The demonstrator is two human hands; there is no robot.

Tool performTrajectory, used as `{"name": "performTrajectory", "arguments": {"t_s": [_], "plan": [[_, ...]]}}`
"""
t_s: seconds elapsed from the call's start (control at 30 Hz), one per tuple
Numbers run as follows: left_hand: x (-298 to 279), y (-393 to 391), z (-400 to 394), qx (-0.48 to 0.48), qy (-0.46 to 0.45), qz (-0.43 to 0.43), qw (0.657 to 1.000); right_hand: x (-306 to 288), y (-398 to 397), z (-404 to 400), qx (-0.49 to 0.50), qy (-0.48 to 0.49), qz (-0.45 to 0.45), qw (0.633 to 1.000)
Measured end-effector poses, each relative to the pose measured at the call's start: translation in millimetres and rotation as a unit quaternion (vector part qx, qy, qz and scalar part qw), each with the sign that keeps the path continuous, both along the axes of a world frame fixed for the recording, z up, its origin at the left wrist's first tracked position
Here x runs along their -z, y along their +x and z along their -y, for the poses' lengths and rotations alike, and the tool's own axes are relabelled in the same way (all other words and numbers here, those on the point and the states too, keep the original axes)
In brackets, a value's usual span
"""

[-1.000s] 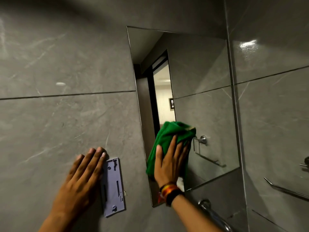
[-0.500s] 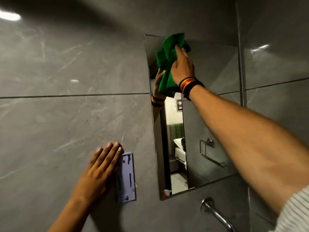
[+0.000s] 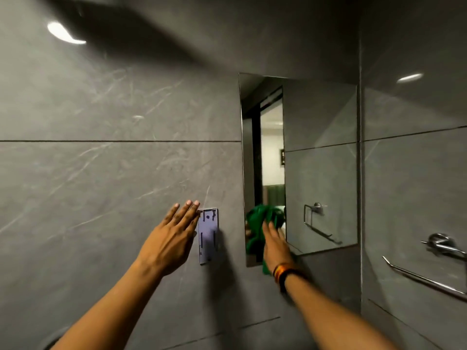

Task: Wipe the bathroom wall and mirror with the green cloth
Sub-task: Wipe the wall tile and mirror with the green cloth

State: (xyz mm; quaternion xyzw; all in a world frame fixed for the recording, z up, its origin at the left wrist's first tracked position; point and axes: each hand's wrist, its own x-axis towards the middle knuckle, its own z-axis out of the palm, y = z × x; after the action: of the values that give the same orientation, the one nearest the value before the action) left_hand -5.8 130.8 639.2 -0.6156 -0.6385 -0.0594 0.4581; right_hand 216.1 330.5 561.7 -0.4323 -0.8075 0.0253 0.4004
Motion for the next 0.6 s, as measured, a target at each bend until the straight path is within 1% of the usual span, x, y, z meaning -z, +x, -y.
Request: {"name": "performTrajectory", "arguments": {"t_s": [0.07, 0.1, 0.17, 0.27, 0.37, 0.43, 0.47, 0.6], "plan": [[4, 2, 8, -0.002, -0.003, -0.007, 1.0, 59, 1, 21, -0.028, -0.037, 0.062, 0.997], [7, 3, 10, -0.002, -0.006, -0.007, 1.0, 78, 1, 29, -0.036, -0.059, 0.088, 0.994], [16, 10, 13, -0.002, -0.015, 0.012, 1.0, 98, 3, 44, -0.049, -0.086, 0.106, 0.989], [36, 19, 14, 0.001, -0.065, 0.079, 0.995, 92, -7, 58, -0.053, -0.086, 0.091, 0.991], [68, 30, 22, -0.039, -0.161, 0.138, 0.976, 71, -21, 74, -0.07, -0.081, 0.093, 0.99], [93, 33, 29, -0.062, -0.195, 0.165, 0.965, 63, -31, 86, -0.083, -0.079, 0.105, 0.988], [96, 35, 25, -0.06, -0.196, 0.176, 0.963, 55, -33, 86, -0.08, -0.07, 0.106, 0.989], [139, 34, 43, -0.092, -0.238, 0.218, 0.942, 73, -53, 117, -0.088, -0.1, 0.132, 0.982]]}}
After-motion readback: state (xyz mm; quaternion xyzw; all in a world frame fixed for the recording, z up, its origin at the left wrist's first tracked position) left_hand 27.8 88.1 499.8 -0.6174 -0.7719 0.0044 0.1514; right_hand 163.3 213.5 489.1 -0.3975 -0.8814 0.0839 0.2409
